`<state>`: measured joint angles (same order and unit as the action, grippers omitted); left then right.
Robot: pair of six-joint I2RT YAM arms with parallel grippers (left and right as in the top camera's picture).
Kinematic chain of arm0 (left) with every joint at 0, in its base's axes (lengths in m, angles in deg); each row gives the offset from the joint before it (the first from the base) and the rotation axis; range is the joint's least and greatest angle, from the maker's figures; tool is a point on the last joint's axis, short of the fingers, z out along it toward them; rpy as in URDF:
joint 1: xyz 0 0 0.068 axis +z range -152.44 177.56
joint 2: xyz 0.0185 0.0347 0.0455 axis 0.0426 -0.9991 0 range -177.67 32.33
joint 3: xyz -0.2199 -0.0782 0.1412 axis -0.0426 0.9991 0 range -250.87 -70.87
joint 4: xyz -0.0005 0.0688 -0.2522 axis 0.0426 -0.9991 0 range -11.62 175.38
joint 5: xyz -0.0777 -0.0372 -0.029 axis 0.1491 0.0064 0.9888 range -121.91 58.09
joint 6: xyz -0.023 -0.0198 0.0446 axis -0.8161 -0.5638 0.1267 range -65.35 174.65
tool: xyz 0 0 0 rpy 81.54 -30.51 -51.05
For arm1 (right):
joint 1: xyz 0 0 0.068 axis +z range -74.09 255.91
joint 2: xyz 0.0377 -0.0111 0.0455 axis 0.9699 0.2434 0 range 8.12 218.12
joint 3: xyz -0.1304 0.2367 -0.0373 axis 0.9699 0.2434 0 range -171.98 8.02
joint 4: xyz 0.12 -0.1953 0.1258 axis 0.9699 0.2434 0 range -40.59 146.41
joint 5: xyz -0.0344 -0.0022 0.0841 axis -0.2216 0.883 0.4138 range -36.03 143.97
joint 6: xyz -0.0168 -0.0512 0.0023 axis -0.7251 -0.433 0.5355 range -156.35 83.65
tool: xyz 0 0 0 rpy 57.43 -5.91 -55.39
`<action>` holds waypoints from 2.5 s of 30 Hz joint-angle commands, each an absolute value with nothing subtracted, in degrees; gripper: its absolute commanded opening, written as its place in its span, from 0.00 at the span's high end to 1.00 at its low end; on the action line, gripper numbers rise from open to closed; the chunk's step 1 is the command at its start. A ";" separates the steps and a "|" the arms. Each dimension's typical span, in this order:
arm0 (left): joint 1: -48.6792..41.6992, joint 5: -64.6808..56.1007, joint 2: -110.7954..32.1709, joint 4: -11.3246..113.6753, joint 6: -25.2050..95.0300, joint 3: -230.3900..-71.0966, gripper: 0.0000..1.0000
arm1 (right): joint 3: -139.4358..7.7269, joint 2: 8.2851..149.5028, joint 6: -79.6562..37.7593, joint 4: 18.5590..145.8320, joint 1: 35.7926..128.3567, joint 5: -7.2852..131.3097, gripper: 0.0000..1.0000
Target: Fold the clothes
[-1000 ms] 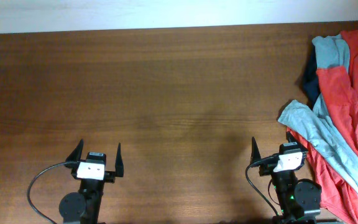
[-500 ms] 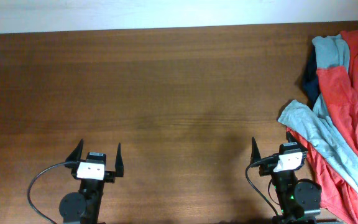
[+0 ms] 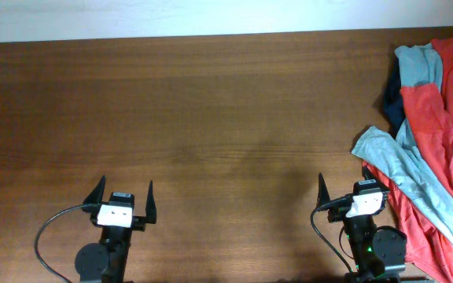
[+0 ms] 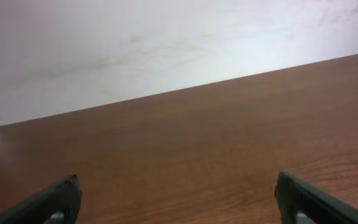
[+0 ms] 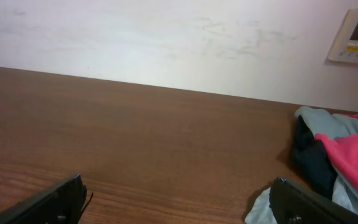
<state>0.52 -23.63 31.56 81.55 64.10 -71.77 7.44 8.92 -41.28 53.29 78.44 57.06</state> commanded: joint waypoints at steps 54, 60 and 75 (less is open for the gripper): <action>0.70 -24.90 32.04 81.48 64.63 -71.40 0.01 | 7.71 8.63 -41.49 53.53 78.13 58.07 0.01; 0.70 -24.88 32.04 81.96 64.63 -71.40 0.01 | 7.71 8.63 -41.45 53.53 78.13 58.29 0.01; 0.70 -22.76 26.75 78.31 56.80 -82.42 0.01 | -2.94 9.68 -35.40 60.46 78.09 53.24 0.01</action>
<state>0.52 -23.48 29.44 79.40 57.79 -76.93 2.63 9.14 -36.23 59.41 78.44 56.03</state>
